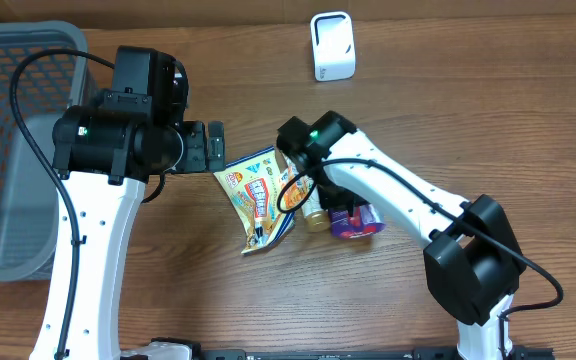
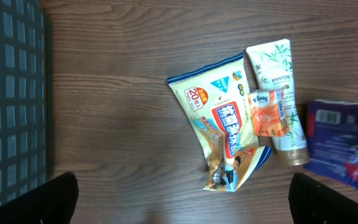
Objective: Scan the item barcode
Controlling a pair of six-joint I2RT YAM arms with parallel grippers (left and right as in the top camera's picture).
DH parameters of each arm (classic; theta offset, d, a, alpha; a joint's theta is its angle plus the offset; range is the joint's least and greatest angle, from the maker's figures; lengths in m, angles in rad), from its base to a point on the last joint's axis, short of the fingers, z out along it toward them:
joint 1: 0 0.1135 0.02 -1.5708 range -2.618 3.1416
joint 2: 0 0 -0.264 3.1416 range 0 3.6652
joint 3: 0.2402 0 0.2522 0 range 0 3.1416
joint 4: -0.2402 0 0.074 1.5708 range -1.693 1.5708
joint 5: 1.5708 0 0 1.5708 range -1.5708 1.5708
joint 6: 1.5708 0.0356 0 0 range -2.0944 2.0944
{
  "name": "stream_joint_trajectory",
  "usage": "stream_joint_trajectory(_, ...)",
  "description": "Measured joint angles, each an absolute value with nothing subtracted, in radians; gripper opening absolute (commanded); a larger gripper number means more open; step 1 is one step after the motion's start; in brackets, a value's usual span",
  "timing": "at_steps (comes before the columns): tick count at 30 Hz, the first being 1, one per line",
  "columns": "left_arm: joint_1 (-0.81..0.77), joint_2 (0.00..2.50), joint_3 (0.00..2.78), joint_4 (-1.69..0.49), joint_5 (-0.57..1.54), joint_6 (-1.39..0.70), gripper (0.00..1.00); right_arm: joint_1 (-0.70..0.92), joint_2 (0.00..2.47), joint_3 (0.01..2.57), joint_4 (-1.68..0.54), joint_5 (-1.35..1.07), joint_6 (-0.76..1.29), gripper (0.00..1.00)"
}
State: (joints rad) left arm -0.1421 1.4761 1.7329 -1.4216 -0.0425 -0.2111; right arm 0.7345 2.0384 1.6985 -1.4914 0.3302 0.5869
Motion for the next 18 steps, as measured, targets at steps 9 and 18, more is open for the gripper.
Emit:
stream_joint_trajectory(9, -0.142, 1.476, 1.733, -1.422, -0.043, -0.211, 1.0, 0.749, 2.036, 1.767, -1.486, 0.21, 0.583, 0.3)
stream_joint_trajectory(18, -0.142, 1.476, 1.733, -1.422, -0.043, -0.211, 1.0, 0.749, 2.035, 1.844, -1.364, 0.015, 0.534, 0.32)
